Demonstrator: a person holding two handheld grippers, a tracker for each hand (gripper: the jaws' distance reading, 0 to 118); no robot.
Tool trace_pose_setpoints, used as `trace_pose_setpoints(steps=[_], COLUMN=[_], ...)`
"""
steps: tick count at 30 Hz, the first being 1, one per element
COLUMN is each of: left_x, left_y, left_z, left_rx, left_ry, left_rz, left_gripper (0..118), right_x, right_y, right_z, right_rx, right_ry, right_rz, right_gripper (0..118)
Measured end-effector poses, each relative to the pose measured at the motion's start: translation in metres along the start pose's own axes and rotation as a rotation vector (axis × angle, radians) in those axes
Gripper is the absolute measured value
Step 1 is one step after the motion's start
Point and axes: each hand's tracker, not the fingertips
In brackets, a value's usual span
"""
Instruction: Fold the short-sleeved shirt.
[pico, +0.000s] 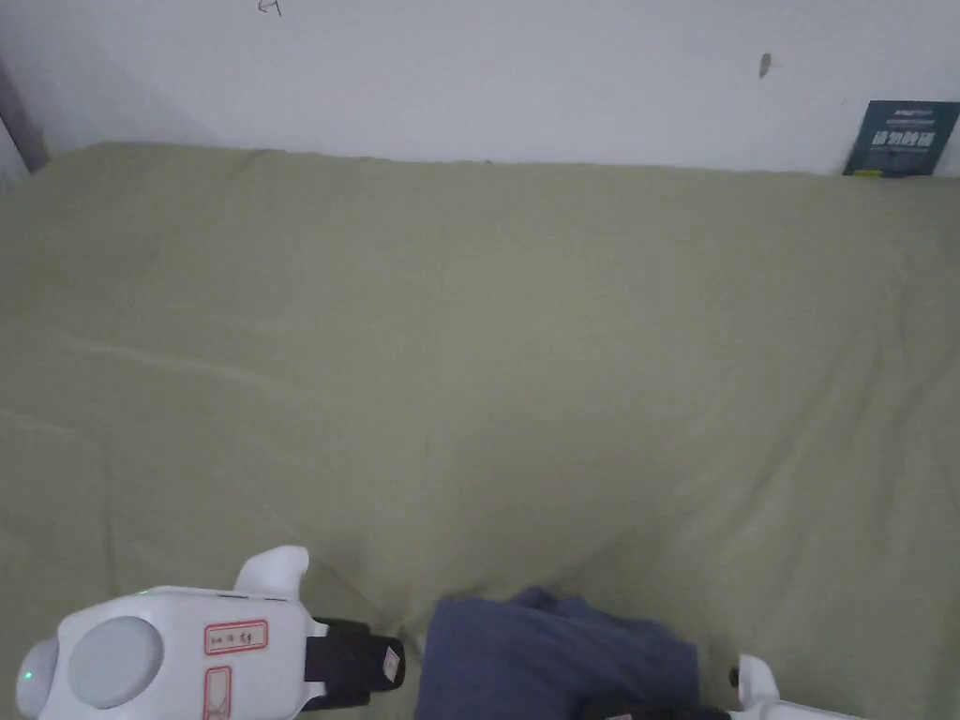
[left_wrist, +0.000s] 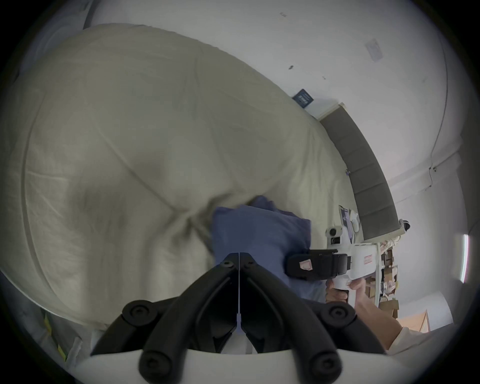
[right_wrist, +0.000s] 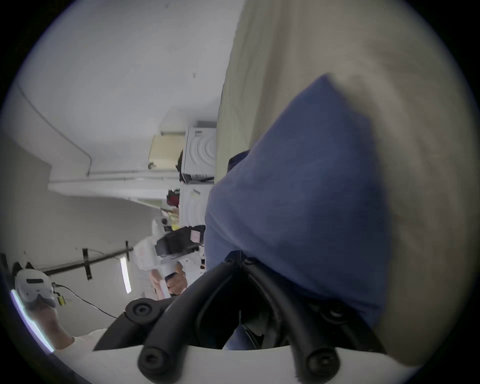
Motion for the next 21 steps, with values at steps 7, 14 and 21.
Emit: trace_pose_setpoints(steps=[7, 14, 21], left_x=[-0.027, -0.023, -0.053], left_y=[0.005, 0.01, 0.012], left_z=[-0.032, -0.09, -0.112], left_rx=[-0.103, -0.157, -0.139], left_ry=[-0.312, -0.47, -0.475], left_rz=[0.019, 0.048, 0.081], left_gripper=[118, 118, 33], right_x=[0.0, 0.003, -0.013], right_y=[0.005, 0.003, -0.006], right_z=[0.001, 0.001, -0.001], right_rx=[-0.039, -0.019, 0.0], right_ry=[0.006, 0.039, 0.015], right_rz=[0.03, -0.003, -0.007], right_gripper=[0, 0, 0])
